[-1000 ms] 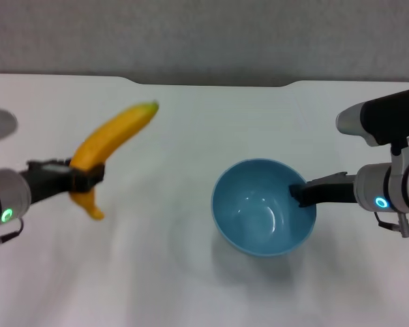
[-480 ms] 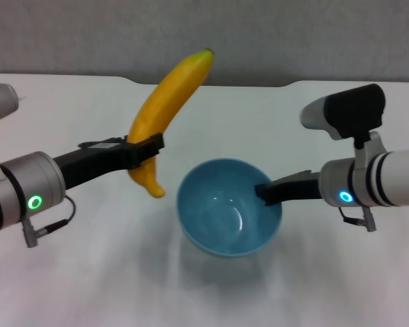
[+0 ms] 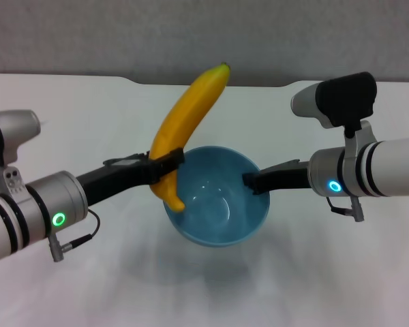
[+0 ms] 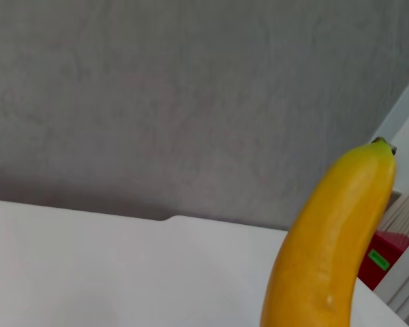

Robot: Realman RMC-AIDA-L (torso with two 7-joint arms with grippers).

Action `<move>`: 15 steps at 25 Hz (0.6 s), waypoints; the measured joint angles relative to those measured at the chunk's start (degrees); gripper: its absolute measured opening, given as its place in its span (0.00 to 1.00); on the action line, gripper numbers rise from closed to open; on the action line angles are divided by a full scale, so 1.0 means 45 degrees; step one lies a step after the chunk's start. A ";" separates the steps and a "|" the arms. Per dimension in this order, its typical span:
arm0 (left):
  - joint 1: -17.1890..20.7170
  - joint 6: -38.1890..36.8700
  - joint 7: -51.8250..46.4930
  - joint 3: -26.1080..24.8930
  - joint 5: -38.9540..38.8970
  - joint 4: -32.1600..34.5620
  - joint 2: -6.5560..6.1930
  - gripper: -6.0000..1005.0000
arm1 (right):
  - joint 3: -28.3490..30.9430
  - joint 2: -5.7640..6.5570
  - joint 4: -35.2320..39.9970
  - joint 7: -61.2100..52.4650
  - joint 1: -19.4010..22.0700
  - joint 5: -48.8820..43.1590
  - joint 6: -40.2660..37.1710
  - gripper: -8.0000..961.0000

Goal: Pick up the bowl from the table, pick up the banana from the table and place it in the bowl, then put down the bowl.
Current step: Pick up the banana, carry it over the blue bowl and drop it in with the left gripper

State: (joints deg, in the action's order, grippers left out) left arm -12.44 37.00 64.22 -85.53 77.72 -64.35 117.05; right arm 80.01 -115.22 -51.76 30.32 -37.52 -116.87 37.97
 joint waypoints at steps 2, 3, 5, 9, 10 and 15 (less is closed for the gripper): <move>-0.0066 -0.0005 0.0759 0.0073 -0.0629 0.0432 0.0010 0.53 | -0.0003 0.0008 -0.0012 -0.0007 -0.0058 0.0004 -0.0002 0.04; -0.0072 -0.0005 0.1021 0.0115 -0.0868 0.0518 0.0010 0.53 | -0.0006 0.0012 -0.0013 -0.0012 -0.0070 0.0006 -0.0002 0.04; -0.0063 -0.0036 0.1933 0.0282 -0.1721 0.0723 0.0015 0.53 | -0.0006 0.0015 0.0026 -0.0012 -0.0072 0.0008 -0.0002 0.04; 0.0142 -0.0093 0.3356 0.0657 -0.3192 0.0831 0.0045 0.53 | 0.0015 0.0002 0.0180 -0.0001 -0.0078 0.0014 -0.0002 0.04; 0.0186 -0.0118 0.3772 0.0770 -0.3571 0.0870 0.0045 0.53 | 0.0030 -0.0001 0.0201 0.0005 -0.0079 0.0015 -0.0002 0.04; 0.0137 -0.0215 0.4752 0.1408 -0.4348 0.0978 0.0015 0.53 | 0.0088 0.0009 0.0236 0.0011 -0.0080 0.0016 0.0002 0.04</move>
State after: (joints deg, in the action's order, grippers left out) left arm -11.82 36.03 85.60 -79.20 58.15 -59.95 117.11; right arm 80.40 -115.18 -50.70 30.37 -37.88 -116.80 37.98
